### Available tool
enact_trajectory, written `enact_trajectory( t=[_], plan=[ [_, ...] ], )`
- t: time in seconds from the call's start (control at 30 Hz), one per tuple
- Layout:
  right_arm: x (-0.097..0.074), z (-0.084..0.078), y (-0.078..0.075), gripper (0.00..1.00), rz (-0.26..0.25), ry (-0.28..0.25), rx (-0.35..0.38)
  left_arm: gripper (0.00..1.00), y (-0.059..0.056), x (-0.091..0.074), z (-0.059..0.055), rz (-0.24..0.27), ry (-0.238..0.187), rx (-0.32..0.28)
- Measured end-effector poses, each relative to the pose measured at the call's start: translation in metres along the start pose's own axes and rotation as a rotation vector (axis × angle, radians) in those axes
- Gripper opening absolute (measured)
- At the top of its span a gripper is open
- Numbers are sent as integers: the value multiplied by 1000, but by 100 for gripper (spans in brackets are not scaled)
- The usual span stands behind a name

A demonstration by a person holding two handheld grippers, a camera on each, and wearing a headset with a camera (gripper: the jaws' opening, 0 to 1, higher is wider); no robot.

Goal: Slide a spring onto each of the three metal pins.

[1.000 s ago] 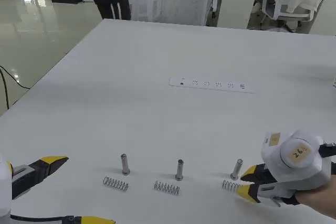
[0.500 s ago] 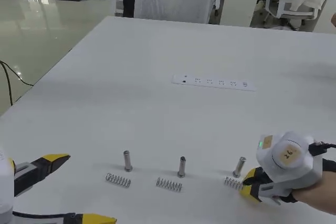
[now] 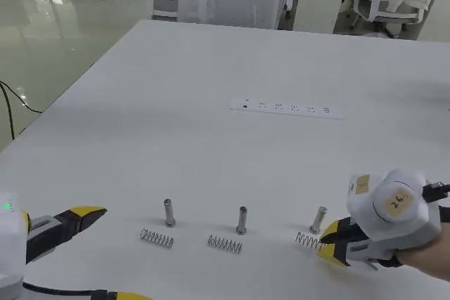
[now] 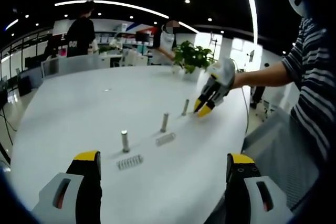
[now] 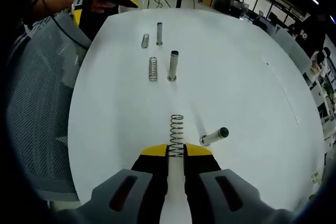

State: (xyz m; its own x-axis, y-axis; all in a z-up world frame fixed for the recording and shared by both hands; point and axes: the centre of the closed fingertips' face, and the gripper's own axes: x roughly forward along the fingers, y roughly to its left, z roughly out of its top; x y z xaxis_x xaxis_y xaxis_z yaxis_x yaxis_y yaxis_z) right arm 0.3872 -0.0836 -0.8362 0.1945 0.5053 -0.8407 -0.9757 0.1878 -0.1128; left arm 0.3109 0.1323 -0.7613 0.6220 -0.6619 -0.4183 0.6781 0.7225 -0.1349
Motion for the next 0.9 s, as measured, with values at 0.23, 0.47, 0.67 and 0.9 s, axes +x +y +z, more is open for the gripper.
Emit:
enact_trajectory(
  t=[0.23,0.47,0.67,0.9],
  plan=[
    [-11,13,13,8,17,-18,-62,91,-16,12,5,-85,16,27],
    [-22,27,30,8,40,-34,-118,82,-38,34,13,-187,23,59],
    [-27,33,38,8,48,-41,-152,75,-53,56,16,-279,37,82],
    [-32,37,46,8,57,-52,-184,65,-61,78,27,-351,29,97]
  ],
)
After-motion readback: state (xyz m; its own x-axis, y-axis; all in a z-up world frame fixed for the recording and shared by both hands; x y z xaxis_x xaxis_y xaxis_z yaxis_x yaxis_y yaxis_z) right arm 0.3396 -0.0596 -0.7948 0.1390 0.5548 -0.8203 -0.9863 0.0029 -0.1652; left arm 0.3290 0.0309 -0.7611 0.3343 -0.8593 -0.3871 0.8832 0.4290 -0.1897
